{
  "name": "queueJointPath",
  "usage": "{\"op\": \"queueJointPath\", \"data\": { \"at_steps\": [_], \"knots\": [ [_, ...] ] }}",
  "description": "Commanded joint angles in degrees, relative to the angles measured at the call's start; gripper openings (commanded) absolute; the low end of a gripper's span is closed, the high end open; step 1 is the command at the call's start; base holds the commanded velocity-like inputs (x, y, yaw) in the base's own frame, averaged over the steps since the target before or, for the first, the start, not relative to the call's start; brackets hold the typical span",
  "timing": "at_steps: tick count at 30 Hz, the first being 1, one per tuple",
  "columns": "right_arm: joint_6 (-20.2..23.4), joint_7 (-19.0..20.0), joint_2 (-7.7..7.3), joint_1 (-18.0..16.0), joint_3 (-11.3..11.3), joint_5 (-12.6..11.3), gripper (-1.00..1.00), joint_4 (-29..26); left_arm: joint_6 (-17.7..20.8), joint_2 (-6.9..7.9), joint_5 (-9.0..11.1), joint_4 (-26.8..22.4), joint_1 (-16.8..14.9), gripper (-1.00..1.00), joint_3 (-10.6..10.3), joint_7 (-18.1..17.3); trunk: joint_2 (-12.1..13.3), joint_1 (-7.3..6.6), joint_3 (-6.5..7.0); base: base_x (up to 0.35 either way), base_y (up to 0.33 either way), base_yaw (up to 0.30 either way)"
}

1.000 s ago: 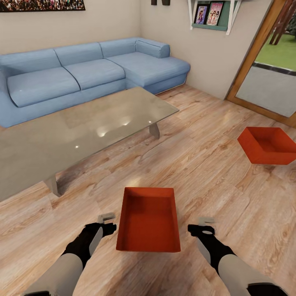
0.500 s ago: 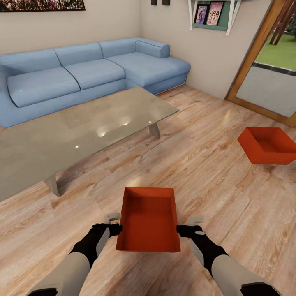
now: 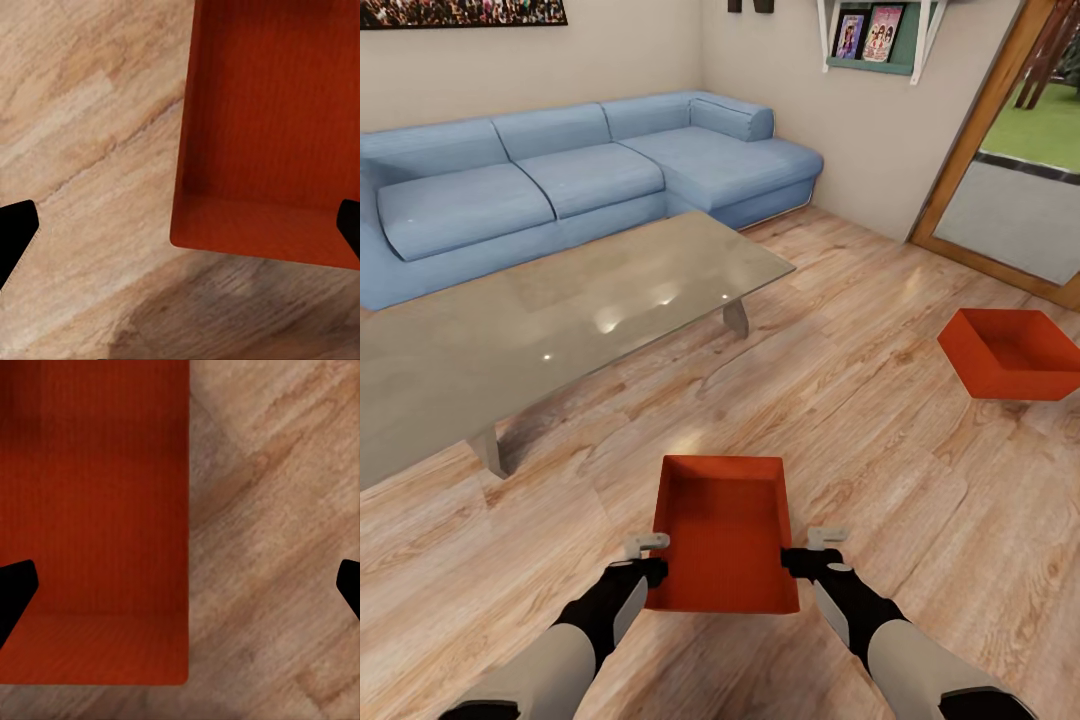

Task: Move the two storage containers from the living room to the garage. In the garage, place one container on the floor and stack the other container on top of it (either order is fine).

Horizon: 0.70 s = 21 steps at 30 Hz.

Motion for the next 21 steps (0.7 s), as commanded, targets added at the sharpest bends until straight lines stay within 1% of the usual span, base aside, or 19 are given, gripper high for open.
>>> {"op": "queueJointPath", "data": {
  "at_steps": [1,4,6,8,12,21],
  "knots": [
    [0.3,-0.4,-0.03,0.0,0.5,-0.5,1.0,0.0,0.3,-0.04,0.1,-0.1,0.0,1.0,0.1,0.2,0.0,0.0,-0.03,0.0,0.0,0.0],
    [0.3,-0.5,-0.02,0.0,0.5,-0.5,1.0,0.5,0.2,0.01,0.2,-0.1,0.0,1.0,-0.1,0.3,0.0,0.0,-0.03,0.0,0.0,0.0],
    [0.1,-0.6,-0.07,0.0,0.5,-0.5,1.0,2.5,0.2,0.1,0.2,-0.3,0.0,1.0,-0.1,0.4,0.0,0.0,-0.03,0.0,0.0,0.0],
    [-0.3,-0.6,-0.08,0.0,0.5,-0.5,1.0,3.3,0.2,0.14,0.2,-0.5,0.0,1.0,-0.2,0.4,0.0,0.0,-0.03,0.0,0.0,0.0],
    [-2.2,-0.6,-0.06,0.0,0.5,-0.5,1.0,6.1,0.2,0.14,0.2,-1.3,0.0,1.0,-0.3,0.7,0.0,0.0,-0.03,0.0,0.0,0.0],
    [-3.2,-0.6,0.06,0.0,0.5,-0.5,1.0,7.4,0.2,0.15,0.1,-1.5,0.0,1.0,-0.3,1.0,0.0,0.0,-0.03,0.0,0.0,0.0]
  ]
}}
